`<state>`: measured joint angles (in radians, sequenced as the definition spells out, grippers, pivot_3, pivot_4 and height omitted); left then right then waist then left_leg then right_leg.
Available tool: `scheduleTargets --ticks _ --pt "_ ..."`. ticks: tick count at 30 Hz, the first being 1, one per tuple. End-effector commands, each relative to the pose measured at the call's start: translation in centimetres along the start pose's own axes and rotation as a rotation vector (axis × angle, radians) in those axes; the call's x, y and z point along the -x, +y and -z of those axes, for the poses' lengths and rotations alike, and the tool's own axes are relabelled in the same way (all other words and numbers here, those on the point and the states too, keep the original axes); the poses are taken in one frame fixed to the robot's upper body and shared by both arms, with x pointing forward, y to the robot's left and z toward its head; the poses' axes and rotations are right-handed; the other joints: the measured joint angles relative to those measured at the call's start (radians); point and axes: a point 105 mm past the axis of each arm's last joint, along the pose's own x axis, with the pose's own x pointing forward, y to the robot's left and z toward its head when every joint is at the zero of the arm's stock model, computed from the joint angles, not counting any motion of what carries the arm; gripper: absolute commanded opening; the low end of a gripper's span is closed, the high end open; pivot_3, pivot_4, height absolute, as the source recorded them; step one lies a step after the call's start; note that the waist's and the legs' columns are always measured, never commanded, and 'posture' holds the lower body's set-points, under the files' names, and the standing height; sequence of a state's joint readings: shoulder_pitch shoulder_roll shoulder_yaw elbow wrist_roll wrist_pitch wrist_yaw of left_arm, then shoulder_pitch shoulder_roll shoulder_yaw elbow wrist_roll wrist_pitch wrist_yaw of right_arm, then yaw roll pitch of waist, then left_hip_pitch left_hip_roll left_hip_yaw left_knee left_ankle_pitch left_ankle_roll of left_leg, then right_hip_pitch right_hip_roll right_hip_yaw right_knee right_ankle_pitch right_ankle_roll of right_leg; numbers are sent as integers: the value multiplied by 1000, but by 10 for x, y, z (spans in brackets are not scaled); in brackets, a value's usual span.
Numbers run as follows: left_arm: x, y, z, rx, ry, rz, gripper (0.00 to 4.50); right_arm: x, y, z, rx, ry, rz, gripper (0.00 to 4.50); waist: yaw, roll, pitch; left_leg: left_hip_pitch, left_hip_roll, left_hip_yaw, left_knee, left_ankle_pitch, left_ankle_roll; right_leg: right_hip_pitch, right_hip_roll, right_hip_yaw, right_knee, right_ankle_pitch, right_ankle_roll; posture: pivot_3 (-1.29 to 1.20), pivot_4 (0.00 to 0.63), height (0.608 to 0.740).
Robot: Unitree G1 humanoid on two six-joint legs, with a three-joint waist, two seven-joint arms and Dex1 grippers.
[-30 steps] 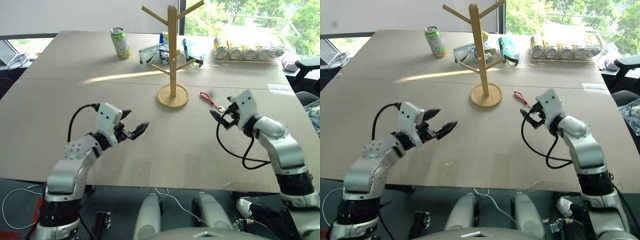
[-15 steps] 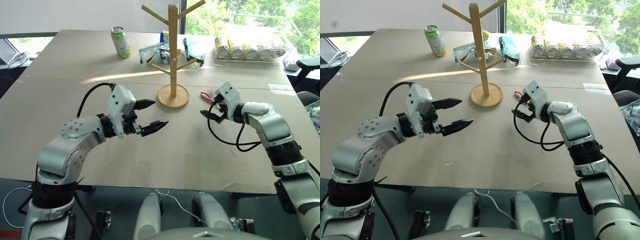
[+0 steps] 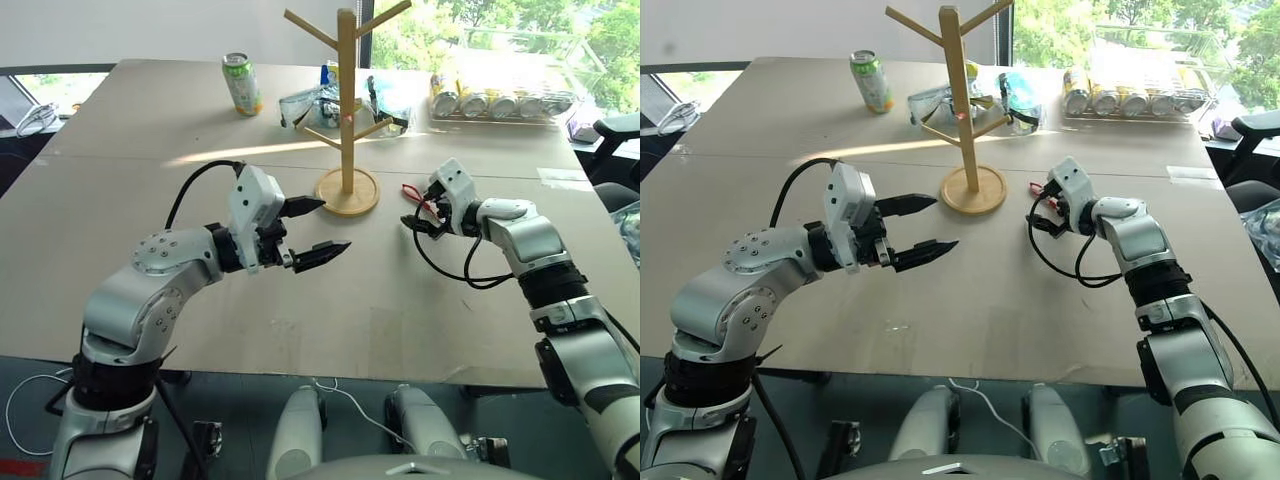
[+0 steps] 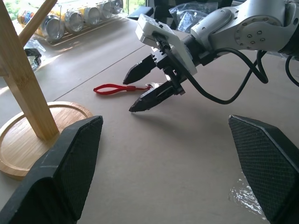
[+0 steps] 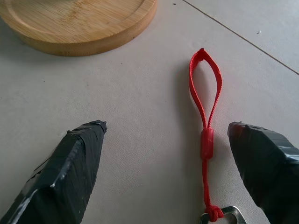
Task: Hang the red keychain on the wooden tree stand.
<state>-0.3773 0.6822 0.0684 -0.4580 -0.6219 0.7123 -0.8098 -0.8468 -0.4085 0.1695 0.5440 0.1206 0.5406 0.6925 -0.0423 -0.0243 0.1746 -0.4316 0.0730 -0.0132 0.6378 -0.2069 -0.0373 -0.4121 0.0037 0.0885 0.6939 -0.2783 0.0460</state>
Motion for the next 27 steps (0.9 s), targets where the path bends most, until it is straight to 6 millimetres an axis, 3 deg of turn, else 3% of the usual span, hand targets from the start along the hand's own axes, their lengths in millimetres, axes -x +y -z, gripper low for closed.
scheduleTargets --ticks 1,11,12,13,17,18,21,27 --pt "0 -4 -9 -34 -18 13 4425 4 -17 -14 -19 -45 42 4500 -1 0 0 0 0 0 0 0 0 0 0 0 0 0 0 0 150 732" --pt "2 -3 -10 -26 -21 7 4425 2 -21 -10 -49 -31 13 4500 -2 0 0 0 0 0 0 0 0 0 0 0 1 0 0 0 150 732" --pt "2 -3 -10 -26 -22 7 4500 2 -20 -10 -46 -29 9 3938 -2 0 0 0 0 0 0 0 0 0 0 0 1 0 0 0 150 732" --pt "2 -3 -10 -25 -22 7 4500 2 -20 -10 -41 -28 8 3719 -2 0 0 0 0 0 0 0 0 0 0 0 1 0 0 0 150 732" --pt "2 -3 -10 -25 -22 7 4500 2 -19 -6 -14 -17 1 2050 -3 0 0 0 0 0 0 0 0 0 0 0 1 0 0 0 150 732" --pt "2 -3 -10 -27 -21 6 4500 2 -18 -6 -13 -16 -2 1403 -2 0 0 0 0 0 0 0 0 0 0 0 1 0 0 0 150 732" --pt "1 -2 -9 -29 -22 5 4500 2 -17 -5 -15 -15 -7 173 -2 0 0 0 0 0 0 0 0 0 0 0 1 0 0 0 150 732" --pt "0 -3 -9 -29 -25 11 4500 2 -13 -3 -17 -14 -15 29 -2 0 0 0 0 0 0 0 0 0 0 0 1 0 0 0 150 732"
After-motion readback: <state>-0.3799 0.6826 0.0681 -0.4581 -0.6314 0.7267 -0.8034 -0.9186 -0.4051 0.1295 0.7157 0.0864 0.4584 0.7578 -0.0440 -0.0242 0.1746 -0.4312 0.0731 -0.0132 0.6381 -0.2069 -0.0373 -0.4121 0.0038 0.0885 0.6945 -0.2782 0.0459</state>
